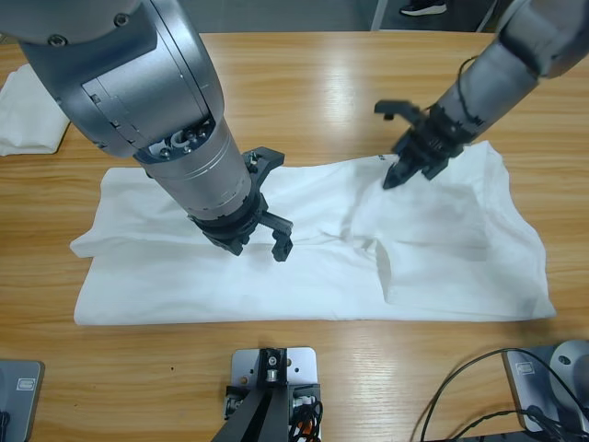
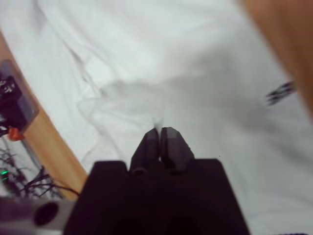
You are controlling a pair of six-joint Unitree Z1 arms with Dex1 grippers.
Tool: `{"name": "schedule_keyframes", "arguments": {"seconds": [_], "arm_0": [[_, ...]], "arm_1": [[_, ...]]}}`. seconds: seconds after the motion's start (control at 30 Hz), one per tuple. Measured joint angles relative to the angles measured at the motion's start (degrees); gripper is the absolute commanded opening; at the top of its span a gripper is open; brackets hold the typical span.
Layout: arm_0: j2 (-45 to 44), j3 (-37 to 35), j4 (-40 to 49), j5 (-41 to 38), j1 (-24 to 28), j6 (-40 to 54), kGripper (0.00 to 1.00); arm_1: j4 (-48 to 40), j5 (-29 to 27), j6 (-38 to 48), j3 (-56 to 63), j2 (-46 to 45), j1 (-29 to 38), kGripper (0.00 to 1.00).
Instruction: Fold clothes
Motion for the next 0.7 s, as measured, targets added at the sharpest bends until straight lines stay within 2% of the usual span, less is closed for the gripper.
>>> {"name": "schedule_keyframes", "arguments": {"seconds": [0.2, 0.4, 0.43, 0.47, 0.5, 0.53, 0.7], "arm_0": [[0.0, 0.13, 0.0, 0.0, 0.0, 0.0, 1.0], [0.0, 0.81, 0.0, 0.0, -0.01, 0.0, 1.0], [0.0, 1.14, 0.0, 0.0, -0.01, 0.0, 1.0], [0.0, 1.45, 0.0, 0.0, -0.02, 0.0, 1.0], [0.0, 1.6, 0.0, 0.0, -0.02, 0.0, 1.0], [0.0, 1.65, 0.0, 0.0, -0.02, 0.0, 1.0], [0.0, 1.7, 0.0, 0.0, -0.02, 0.0, 1.0]], "arm_1": [[-2.64, -4.61, 0.0, 0.46, -7.63, 1.83, 0.0], [-2.82, -7.67, 0.0, 0.91, -3.45, 5.66, 0.0], [-2.81, -8.32, 0.0, 0.91, -1.9, 5.97, 0.182], [-2.82, -9.07, 0.02, 0.95, -0.48, 6.22, 0.698], [-2.82, -10.01, 0.14, 0.99, 0.91, 6.37, 0.96], [-2.9, -10.86, 0.43, 1.02, 1.9, 6.43, 1.0], [-6.31, -14.24, 3.05, 1.78, 3.73, 6.44, 1.0]]}}
